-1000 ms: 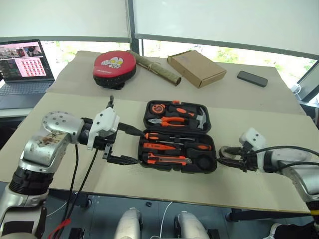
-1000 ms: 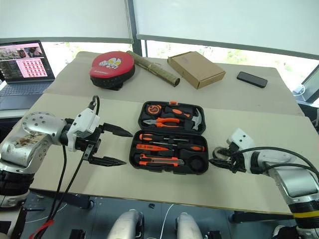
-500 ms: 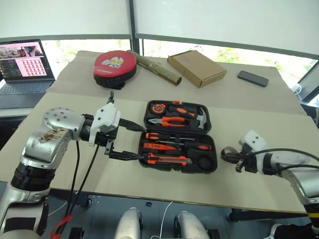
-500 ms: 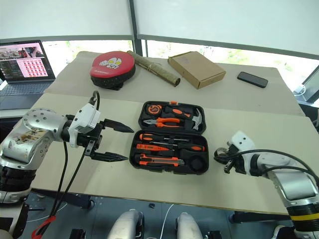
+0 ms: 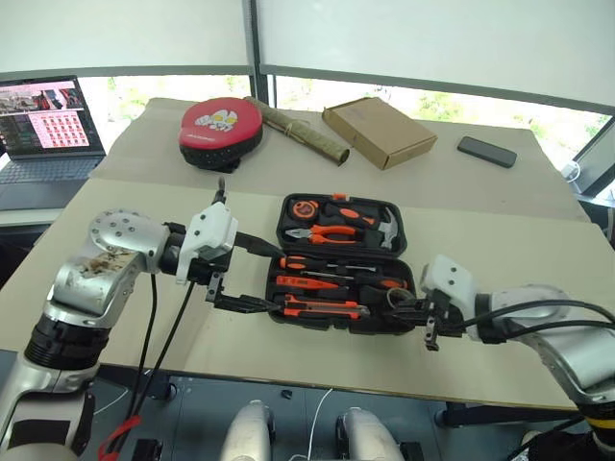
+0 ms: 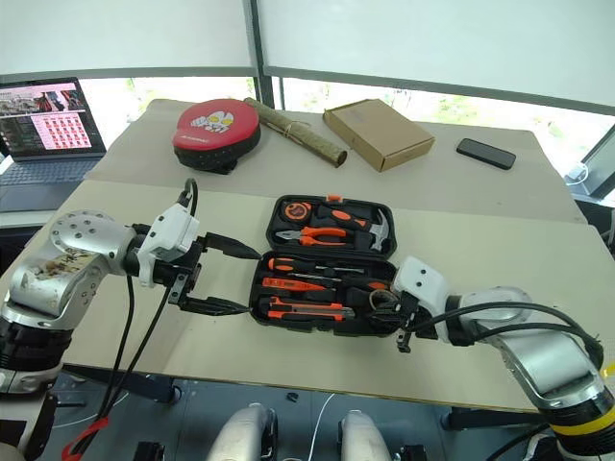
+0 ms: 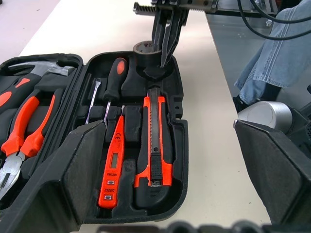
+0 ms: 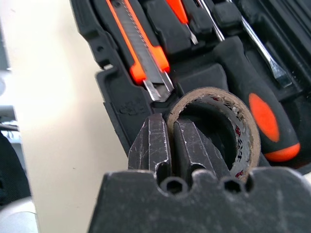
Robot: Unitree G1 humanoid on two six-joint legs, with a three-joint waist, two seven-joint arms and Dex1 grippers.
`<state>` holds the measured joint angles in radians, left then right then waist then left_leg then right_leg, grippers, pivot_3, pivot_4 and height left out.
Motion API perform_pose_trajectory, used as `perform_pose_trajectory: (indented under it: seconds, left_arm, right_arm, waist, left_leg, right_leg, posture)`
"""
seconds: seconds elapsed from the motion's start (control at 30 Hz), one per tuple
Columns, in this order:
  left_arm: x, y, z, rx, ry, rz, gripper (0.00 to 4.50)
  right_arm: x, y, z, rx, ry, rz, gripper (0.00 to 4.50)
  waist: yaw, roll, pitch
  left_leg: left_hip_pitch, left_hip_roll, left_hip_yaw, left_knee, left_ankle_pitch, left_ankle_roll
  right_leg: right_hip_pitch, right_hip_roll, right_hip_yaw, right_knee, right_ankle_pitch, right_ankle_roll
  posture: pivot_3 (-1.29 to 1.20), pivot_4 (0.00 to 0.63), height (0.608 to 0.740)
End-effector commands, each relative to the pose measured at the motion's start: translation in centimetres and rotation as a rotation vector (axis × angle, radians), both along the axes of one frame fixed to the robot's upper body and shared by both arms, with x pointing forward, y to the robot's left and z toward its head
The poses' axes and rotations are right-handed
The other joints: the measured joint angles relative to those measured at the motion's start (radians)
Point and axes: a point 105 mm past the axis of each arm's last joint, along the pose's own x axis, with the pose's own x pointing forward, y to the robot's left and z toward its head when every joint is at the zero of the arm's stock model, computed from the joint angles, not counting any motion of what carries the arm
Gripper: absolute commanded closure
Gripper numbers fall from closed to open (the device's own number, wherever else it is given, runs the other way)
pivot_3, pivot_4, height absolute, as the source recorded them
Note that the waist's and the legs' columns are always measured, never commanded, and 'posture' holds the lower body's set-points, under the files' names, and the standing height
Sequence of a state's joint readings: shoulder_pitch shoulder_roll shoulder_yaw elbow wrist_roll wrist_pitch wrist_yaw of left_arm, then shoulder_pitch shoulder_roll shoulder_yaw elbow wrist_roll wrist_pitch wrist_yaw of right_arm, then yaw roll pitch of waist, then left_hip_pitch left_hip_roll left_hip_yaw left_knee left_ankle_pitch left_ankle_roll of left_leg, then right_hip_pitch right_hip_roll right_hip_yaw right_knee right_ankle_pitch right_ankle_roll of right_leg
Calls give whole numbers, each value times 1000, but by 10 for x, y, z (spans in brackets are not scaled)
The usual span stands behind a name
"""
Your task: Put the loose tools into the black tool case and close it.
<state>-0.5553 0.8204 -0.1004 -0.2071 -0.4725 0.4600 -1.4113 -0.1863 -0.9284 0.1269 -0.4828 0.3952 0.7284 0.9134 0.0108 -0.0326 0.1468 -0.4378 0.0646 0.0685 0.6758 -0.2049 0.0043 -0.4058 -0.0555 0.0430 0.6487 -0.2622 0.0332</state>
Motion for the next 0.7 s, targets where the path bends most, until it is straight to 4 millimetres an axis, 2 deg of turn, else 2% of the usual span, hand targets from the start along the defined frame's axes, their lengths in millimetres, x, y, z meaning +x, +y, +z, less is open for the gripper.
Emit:
perform_pose_trajectory:
  seconds: [0.03,0.2,0.27,0.47,0.6,0.7]
  left_arm:
    - [-2,-4,6,-8,-47,-23,0]
    - [0,-4,7,-9,-51,-21,0]
    - [0,-4,7,-9,-53,-21,0]
    - [2,-4,6,-10,-57,-22,0]
    - [5,-3,5,-12,-66,-10,0]
    - [13,2,0,-11,-61,49,0]
  right_arm:
    - [-1,4,-1,-32,-36,45,4456]
    - [-6,4,-7,-59,-16,58,4456]
    - [-9,6,-3,-62,-19,73,3665]
    - [-17,8,8,-70,-29,106,1774]
    - [-19,6,32,-23,-57,96,366]
    - [-12,-3,46,39,-59,25,366]
  waist:
    - [0,0,0]
    - [0,0,0]
    - [0,0,0]
    - [1,0,0]
    - [1,0,0]
    - [1,0,0]
  left_leg:
    - [0,0,0,0,0,0]
    - [0,0,0,0,0,0]
    - [0,0,0,0,0,0]
    - [0,0,0,0,0,0]
    - [0,0,0,0,0,0]
    - [0,0,0,0,0,0]
  right_leg:
    - [0,0,0,0,0,0]
    - [0,0,0,0,0,0]
    - [0,0,0,0,0,0]
    - [0,0,0,0,0,0]
    - [0,0,0,0,0,0]
    - [0,0,0,0,0,0]
  posture:
    - [0,150,740]
    - [0,150,740]
    - [0,150,740]
    - [0,150,740]
    - [0,150,740]
    - [0,150,740]
